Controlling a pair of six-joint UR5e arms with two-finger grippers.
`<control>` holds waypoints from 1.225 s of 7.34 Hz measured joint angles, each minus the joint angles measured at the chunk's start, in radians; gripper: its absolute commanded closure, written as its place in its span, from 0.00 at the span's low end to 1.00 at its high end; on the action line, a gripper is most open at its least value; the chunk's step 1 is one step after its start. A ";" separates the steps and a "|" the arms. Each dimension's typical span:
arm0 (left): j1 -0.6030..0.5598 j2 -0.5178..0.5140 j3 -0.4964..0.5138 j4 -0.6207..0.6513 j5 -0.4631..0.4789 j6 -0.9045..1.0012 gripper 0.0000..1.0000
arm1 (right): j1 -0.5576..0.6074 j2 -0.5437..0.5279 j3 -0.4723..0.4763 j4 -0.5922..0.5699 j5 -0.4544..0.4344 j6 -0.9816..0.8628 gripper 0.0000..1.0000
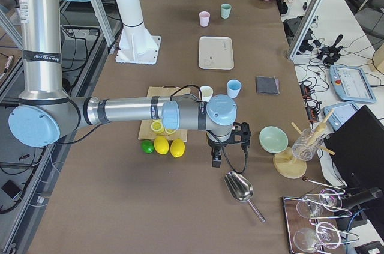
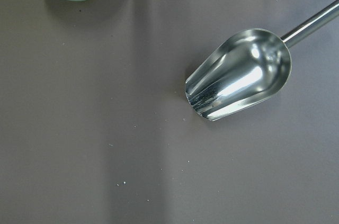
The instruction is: Place all cups on tray
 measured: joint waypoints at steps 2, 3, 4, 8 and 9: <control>0.001 0.000 0.001 0.000 0.000 0.000 0.02 | 0.000 0.000 0.000 0.000 0.000 0.000 0.00; 0.000 0.000 0.001 0.000 0.000 -0.001 0.02 | 0.000 -0.001 0.000 0.000 0.000 0.000 0.00; 0.000 0.000 0.002 0.000 0.000 -0.001 0.02 | 0.000 -0.005 0.001 0.000 0.000 -0.001 0.00; 0.001 0.001 0.003 0.000 -0.001 -0.001 0.02 | 0.000 -0.014 0.008 0.000 0.000 0.000 0.00; 0.002 0.002 0.003 0.000 -0.003 -0.001 0.02 | 0.000 -0.015 0.010 0.000 0.000 0.000 0.00</control>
